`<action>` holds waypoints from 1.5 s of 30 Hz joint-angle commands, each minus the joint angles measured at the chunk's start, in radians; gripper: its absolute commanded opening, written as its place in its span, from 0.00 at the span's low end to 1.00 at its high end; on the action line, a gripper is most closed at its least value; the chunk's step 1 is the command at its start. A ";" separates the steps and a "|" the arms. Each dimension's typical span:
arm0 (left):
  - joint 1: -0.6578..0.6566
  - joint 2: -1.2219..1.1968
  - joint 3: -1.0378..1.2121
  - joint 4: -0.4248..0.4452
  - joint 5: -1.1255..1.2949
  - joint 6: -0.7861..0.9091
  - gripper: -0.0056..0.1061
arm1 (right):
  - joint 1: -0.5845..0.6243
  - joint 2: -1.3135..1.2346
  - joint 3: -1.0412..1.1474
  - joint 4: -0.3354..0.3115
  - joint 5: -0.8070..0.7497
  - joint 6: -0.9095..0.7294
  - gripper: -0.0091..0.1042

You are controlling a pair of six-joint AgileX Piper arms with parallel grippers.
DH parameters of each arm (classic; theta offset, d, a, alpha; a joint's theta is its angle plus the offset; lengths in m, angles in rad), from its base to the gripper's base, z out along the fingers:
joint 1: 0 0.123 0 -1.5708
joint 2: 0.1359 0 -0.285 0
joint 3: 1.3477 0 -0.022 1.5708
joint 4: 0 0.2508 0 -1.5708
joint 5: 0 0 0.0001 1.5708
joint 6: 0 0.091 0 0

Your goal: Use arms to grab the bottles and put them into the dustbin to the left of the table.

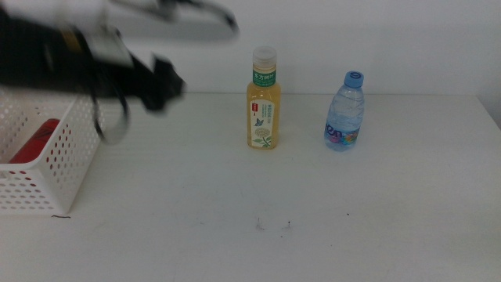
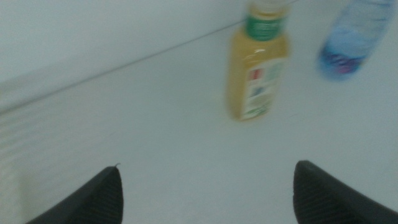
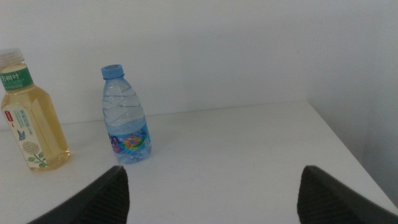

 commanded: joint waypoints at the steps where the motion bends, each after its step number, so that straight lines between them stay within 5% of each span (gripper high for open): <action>1: -0.083 -0.060 0.167 -0.018 -0.241 -0.021 0.89 | -0.007 -0.004 0.004 -0.006 -0.007 -0.006 0.85; 6: -0.230 -0.096 0.518 -0.122 -0.775 -0.021 0.89 | -0.007 -0.004 0.004 -0.006 -0.007 -0.006 0.85; 12: -0.329 -0.096 0.719 -0.123 -1.141 -0.021 0.89 | -0.007 -0.004 0.004 -0.006 -0.007 -0.006 0.85; 19: -0.337 -0.059 0.723 0.018 -1.204 -0.133 0.89 | -0.007 -0.004 0.004 -0.006 -0.007 -0.006 0.85; 26: -0.337 0.172 0.684 0.013 -1.431 -0.191 0.89 | -0.007 -0.004 0.004 -0.006 -0.007 -0.006 0.85; 45: -0.316 0.694 0.206 -0.043 -1.422 -0.256 0.89 | -0.007 -0.004 0.004 -0.006 -0.007 -0.006 0.85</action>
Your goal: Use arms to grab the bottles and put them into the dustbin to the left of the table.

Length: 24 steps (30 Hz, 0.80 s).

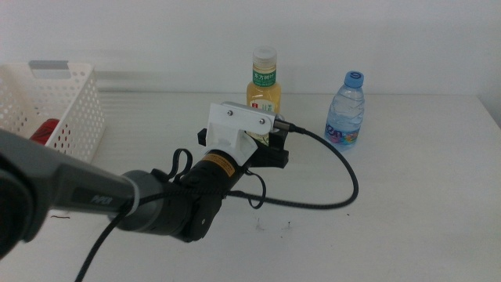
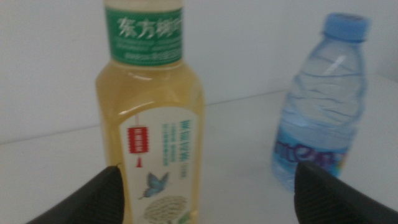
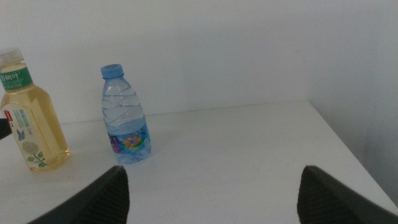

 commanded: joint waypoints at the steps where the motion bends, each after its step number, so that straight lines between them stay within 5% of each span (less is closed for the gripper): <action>1: 0.016 0.024 -0.037 -0.020 0.012 -0.011 0.89 | -0.007 -0.004 0.004 -0.006 -0.007 -0.006 0.85; 24: 0.110 0.222 -0.288 0.094 0.085 -0.063 0.89 | -0.007 -0.004 0.004 -0.006 -0.007 -0.006 0.85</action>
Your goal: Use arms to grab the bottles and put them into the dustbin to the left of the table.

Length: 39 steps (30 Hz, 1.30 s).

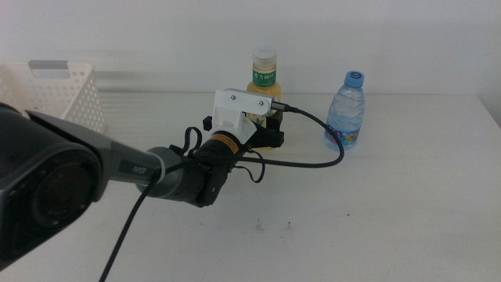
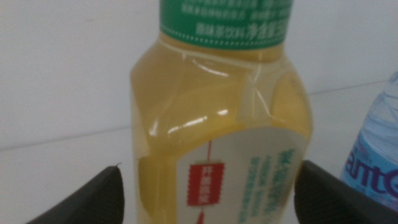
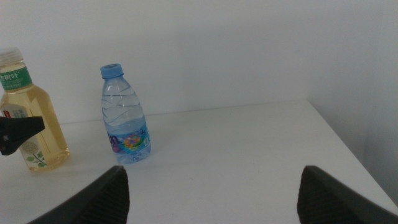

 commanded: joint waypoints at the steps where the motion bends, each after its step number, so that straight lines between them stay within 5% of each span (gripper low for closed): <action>1: 0.006 0.022 -0.029 0.008 -0.006 -0.008 0.89 | -0.007 -0.004 0.004 -0.006 -0.007 -0.006 0.85; 27: 0.007 0.155 -0.182 0.005 0.011 0.071 0.87 | -0.007 -0.004 0.004 -0.006 -0.007 -0.006 0.85; 30: 0.007 0.155 -0.182 0.005 0.001 0.101 0.77 | -0.007 -0.004 0.004 -0.006 -0.007 -0.006 0.85; 39: 0.022 0.124 -0.167 0.005 0.009 0.051 0.18 | -0.007 -0.004 0.004 -0.006 -0.007 -0.006 0.85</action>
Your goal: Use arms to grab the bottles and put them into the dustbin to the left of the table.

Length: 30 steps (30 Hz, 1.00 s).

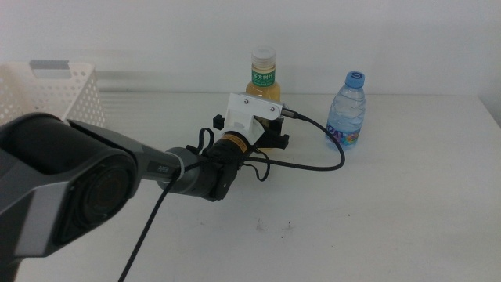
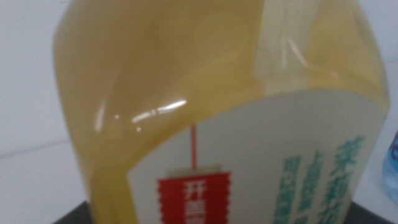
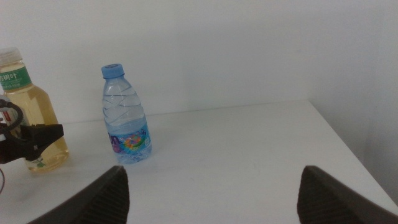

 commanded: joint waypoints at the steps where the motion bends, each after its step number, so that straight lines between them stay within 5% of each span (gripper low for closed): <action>1: 0.009 -0.055 0.025 -0.008 -0.010 -0.024 0.13 | -0.007 -0.004 0.004 -0.006 -0.007 -0.006 0.85; 3: 0.009 -0.129 0.092 -0.008 -0.005 -0.026 0.04 | -0.007 -0.004 0.004 -0.006 -0.007 -0.006 0.85; 8: 0.011 -0.371 0.313 -0.013 0.101 -0.026 0.04 | -0.007 -0.004 0.004 -0.006 -0.007 -0.006 0.85; 19: 0.112 -0.793 0.130 0.010 1.148 0.045 0.04 | -0.007 -0.004 0.004 -0.006 -0.007 -0.006 0.85; 25: 0.358 -0.770 -0.101 -0.174 1.595 0.346 0.04 | -0.007 -0.004 0.004 -0.006 -0.007 -0.006 0.85; 30: 0.607 -0.739 -0.258 -0.196 1.840 0.435 0.04 | -0.007 -0.004 0.004 -0.006 -0.007 -0.006 0.85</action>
